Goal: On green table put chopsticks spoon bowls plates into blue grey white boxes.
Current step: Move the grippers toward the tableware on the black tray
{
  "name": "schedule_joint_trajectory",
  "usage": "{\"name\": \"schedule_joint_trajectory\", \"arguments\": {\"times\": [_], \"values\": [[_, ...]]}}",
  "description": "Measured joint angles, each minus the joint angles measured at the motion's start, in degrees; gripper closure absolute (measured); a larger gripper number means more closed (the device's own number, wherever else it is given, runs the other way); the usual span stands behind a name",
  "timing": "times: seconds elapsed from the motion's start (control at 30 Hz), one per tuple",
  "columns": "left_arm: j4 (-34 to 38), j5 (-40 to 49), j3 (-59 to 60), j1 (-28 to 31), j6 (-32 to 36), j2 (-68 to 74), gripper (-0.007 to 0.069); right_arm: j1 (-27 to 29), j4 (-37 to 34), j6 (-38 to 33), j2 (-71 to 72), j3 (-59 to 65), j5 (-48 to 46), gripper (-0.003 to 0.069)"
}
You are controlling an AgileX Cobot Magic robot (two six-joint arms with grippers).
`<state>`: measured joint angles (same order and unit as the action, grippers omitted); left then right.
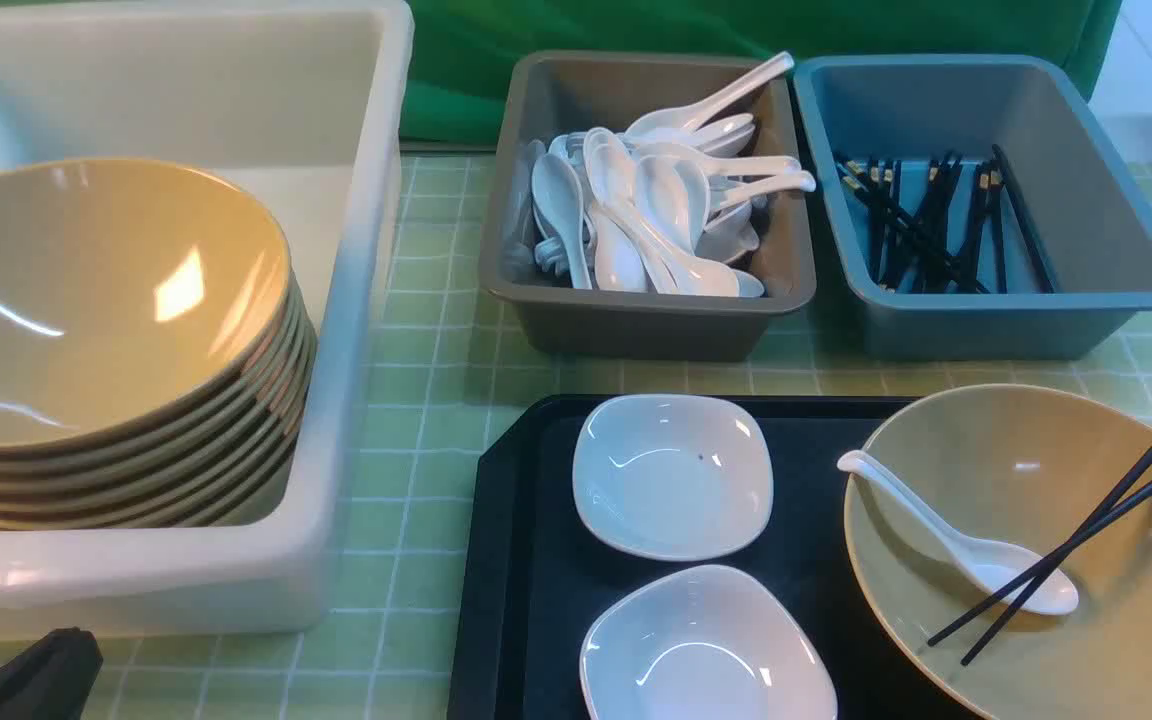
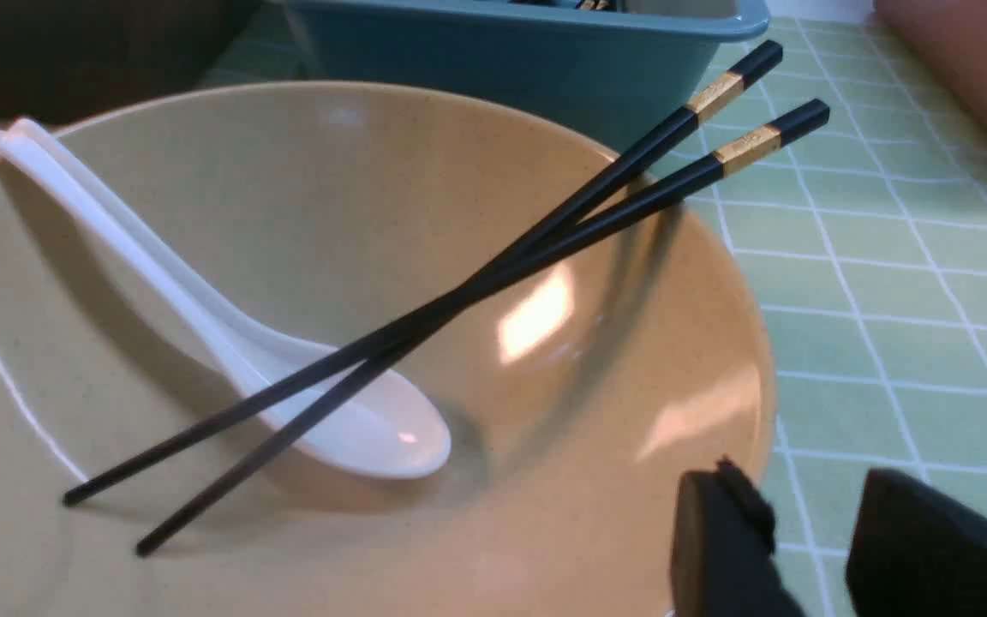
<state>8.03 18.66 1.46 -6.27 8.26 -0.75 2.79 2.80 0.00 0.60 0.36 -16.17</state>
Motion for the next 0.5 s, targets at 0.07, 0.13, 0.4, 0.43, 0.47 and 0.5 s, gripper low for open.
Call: {"name": "schedule_joint_trajectory", "arguments": {"times": [0.07, 0.13, 0.4, 0.43, 0.47, 0.5], "values": [[0.0, 0.0, 0.0, 0.0, 0.0, 0.0, 0.0626, 0.0, 0.0, 0.0, 0.0, 0.0, 0.0, 0.0423], [0.0, 0.0, 0.0, 0.0, 0.0, 0.0, 0.0626, 0.0, 0.0, 0.0, 0.0, 0.0, 0.0, 0.0423], [0.0, 0.0, 0.0, 0.0, 0.2, 0.0, 0.0626, 0.0, 0.0, 0.0, 0.0, 0.0, 0.0, 0.0423], [0.0, 0.0, 0.0, 0.0, 0.3, 0.0, 0.0626, 0.0, 0.0, 0.0, 0.0, 0.0, 0.0, 0.0423], [0.0, 0.0, 0.0, 0.0, 0.3, 0.0, 0.0626, 0.0, 0.0, 0.0, 0.0, 0.0, 0.0, 0.0423], [0.0, 0.0, 0.0, 0.0, 0.3, 0.0, 0.0626, 0.0, 0.0, 0.0, 0.0, 0.0, 0.0, 0.0423]]}}
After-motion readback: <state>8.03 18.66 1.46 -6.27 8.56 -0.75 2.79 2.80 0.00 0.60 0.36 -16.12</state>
